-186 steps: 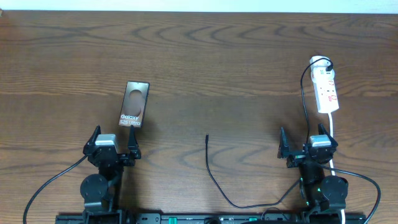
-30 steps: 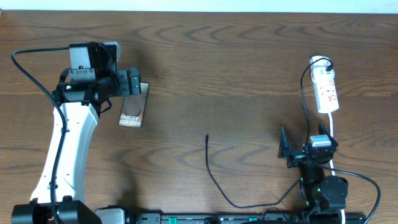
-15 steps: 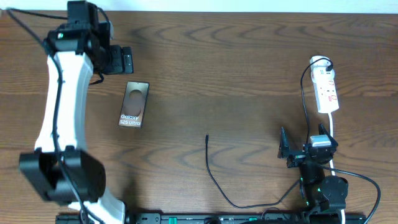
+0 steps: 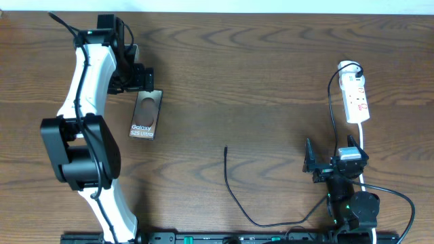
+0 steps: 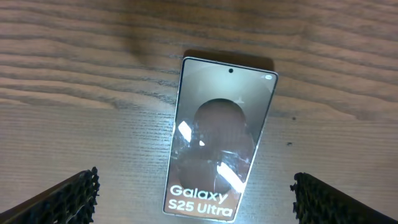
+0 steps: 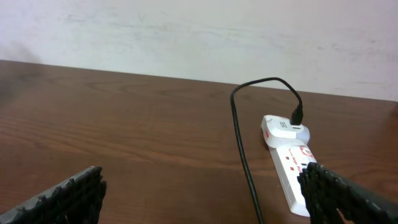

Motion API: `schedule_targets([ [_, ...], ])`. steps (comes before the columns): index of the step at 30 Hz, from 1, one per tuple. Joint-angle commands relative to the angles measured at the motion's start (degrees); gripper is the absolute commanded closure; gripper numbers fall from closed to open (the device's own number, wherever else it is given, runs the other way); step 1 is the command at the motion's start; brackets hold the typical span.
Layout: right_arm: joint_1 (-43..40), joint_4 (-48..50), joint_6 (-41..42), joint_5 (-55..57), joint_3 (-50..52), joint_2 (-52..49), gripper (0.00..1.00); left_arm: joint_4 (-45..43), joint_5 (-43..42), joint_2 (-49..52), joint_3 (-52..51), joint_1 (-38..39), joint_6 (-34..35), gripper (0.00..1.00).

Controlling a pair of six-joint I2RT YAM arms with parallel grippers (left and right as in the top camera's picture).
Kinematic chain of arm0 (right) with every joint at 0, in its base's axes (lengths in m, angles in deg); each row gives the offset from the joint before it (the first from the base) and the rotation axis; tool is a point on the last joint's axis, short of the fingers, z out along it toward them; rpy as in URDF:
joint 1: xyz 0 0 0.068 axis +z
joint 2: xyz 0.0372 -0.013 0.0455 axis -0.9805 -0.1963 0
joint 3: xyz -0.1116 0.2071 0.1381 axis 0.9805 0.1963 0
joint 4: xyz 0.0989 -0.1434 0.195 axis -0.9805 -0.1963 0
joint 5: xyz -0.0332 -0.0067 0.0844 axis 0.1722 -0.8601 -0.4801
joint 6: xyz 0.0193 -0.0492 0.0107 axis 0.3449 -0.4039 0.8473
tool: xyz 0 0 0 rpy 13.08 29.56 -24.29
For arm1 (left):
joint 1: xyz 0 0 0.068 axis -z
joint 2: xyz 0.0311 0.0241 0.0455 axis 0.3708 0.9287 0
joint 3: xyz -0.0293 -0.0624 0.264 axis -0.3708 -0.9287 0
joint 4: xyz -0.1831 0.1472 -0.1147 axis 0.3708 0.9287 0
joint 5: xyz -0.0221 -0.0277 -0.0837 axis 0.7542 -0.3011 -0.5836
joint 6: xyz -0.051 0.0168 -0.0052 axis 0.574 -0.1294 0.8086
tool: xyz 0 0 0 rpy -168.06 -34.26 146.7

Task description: Plug charger to phone and switch on socket

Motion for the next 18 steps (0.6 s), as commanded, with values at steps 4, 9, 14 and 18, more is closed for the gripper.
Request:
schedule_targets([
  [4, -0.07, -0.26, -0.74, 0.48, 0.07, 0.33, 0.01, -0.85, -0.52, 1.57, -0.35, -0.2, -0.79, 0.02],
  [9, -0.07, -0.26, -0.74, 0.48, 0.07, 0.33, 0.01, -2.51, -0.52, 1.57, -4.39, 0.04, -0.76, 0.02],
  [14, -0.07, -0.26, -0.76, 0.48, 0.07, 0.33, 0.01, -4.31, -0.52, 1.57, -7.39, 0.96, -0.76, 0.02],
  [18, -0.07, -0.26, -0.74, 0.48, 0.07, 0.33, 0.01, -4.39, -0.52, 1.57, -7.39, 2.01, -0.79, 0.02],
])
